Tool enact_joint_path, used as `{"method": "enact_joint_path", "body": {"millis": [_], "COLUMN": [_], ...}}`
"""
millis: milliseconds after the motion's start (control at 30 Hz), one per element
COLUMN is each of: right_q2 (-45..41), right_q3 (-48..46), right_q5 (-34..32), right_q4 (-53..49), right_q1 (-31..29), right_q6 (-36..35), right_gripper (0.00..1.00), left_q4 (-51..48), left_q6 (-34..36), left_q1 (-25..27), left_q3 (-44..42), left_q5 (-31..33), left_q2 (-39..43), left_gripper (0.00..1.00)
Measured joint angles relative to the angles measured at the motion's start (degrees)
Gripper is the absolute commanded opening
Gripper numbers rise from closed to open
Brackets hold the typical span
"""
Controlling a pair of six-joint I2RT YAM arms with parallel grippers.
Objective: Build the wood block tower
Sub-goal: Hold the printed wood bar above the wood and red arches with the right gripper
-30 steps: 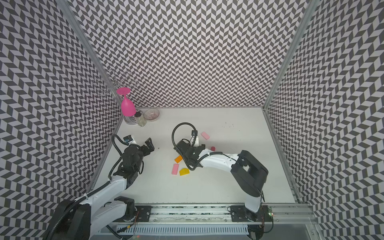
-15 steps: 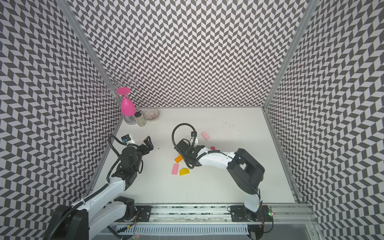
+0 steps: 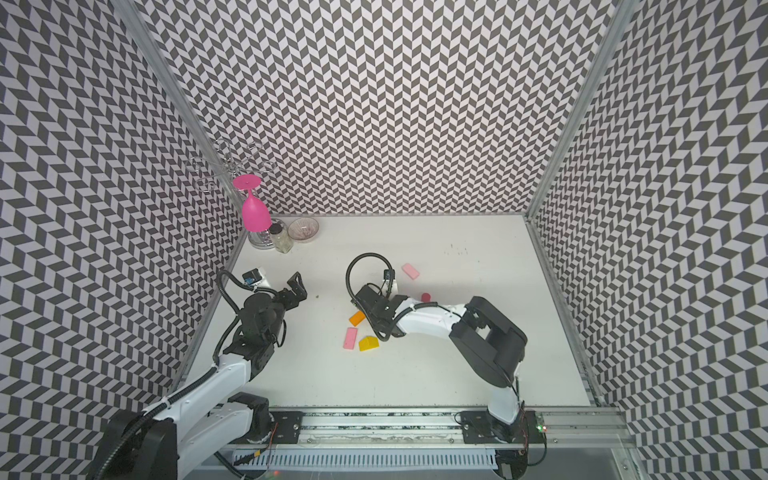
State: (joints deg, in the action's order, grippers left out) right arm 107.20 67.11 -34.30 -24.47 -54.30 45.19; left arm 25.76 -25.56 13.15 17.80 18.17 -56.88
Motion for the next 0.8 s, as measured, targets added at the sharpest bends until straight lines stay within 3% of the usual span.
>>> {"method": "enact_joint_path", "body": {"millis": [400,800], "right_q2": [0.39,0.39], "right_q3": [-0.17,-0.22], "right_q5": [0.09,-0.02], "right_q4": [0.72,0.72], "right_q1": [0.0,-0.02], "right_q6": [0.07,0.39], "right_gripper": [0.57,0.79], "left_q4": [0.0,0.0], "left_q6": [0.0,0.0], "left_q1": [0.0,0.0], "left_q3": [0.0,0.0], "left_q5": [-0.07,-0.09], "left_q2": [0.0,0.0], "left_gripper": [1.0,1.0]}}
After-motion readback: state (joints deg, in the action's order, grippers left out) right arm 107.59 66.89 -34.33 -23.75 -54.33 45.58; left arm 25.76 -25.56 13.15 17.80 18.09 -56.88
